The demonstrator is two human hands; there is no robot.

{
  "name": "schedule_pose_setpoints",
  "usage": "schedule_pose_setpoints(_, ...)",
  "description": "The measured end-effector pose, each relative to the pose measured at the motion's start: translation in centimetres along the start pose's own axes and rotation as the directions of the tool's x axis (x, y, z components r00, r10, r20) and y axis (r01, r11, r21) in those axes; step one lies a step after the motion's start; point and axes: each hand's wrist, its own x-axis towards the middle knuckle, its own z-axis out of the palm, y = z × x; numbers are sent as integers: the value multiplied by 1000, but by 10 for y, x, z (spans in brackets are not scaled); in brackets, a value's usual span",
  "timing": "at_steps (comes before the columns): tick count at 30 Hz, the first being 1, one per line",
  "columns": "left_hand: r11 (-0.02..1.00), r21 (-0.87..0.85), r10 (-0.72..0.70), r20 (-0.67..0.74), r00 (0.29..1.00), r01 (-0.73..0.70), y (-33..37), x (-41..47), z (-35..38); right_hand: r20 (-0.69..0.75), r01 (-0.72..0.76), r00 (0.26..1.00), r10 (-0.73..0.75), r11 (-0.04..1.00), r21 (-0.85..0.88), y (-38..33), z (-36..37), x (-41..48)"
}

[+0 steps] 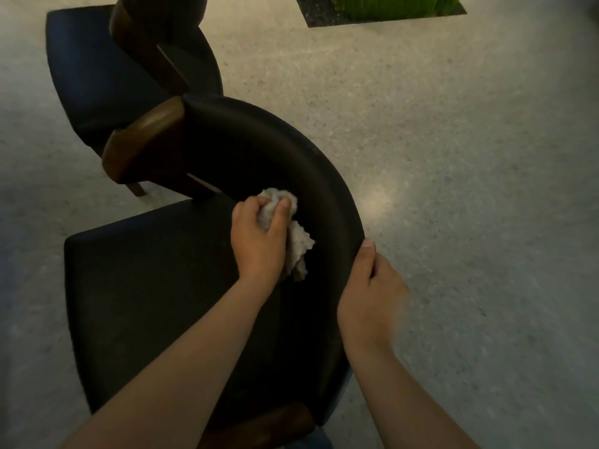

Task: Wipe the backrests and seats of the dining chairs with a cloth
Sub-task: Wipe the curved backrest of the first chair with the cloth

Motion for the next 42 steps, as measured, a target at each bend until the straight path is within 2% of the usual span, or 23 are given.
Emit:
schedule_pose_setpoints(5, 982, -100, 164, 14, 986, -161, 17, -5, 15, -11, 8, 1000, -8, 1000, 4, 1, 2, 1)
schedule_pose_setpoints(13, 971, -159, 169, -57, 984, -176, 7, -7, 27, -21, 14, 1000, -14, 1000, -10, 1, 2, 0)
schedule_pose_setpoints(15, 981, -145, 124, -64, 990, -132, -6, -9, 25, -18, 8, 1000, -8, 1000, 26, 2, 2, 0)
schedule_pose_setpoints(20, 990, -102, -98, -14, 995, 96, -48, -12, 9, -24, 24, 999, -23, 998, 63, 1, 2, 0)
schedule_pose_setpoints(22, 992, -104, -74, -48, 996, 69, -48, -12, 7, -21, 21, 1000, -19, 998, 60, 1, 2, 1)
schedule_pose_setpoints(26, 993, -61, 99, -56, 994, -102, -36, -14, 16, -5, 20, 1000, -20, 999, 46, 2, 3, 1)
schedule_pose_setpoints(30, 998, -69, -14, -31, 999, 12, -45, -14, 18, 5, 17, 1000, -17, 997, 78, 1, 0, 0)
schedule_pose_setpoints(34, 998, 6, -60, 3, 998, 60, -66, -9, 13, 1, 15, 1000, -15, 997, 72, -1, 0, 0)
schedule_pose_setpoints(39, 966, 102, -240, 26, 970, 236, -93, -4, 3, -1, 29, 1000, -29, 998, 64, 0, 0, 1)
schedule_pose_setpoints(42, 971, 87, -224, -22, 974, 225, -95, -7, -1, 5, 34, 999, -35, 997, 65, 0, 0, 0)
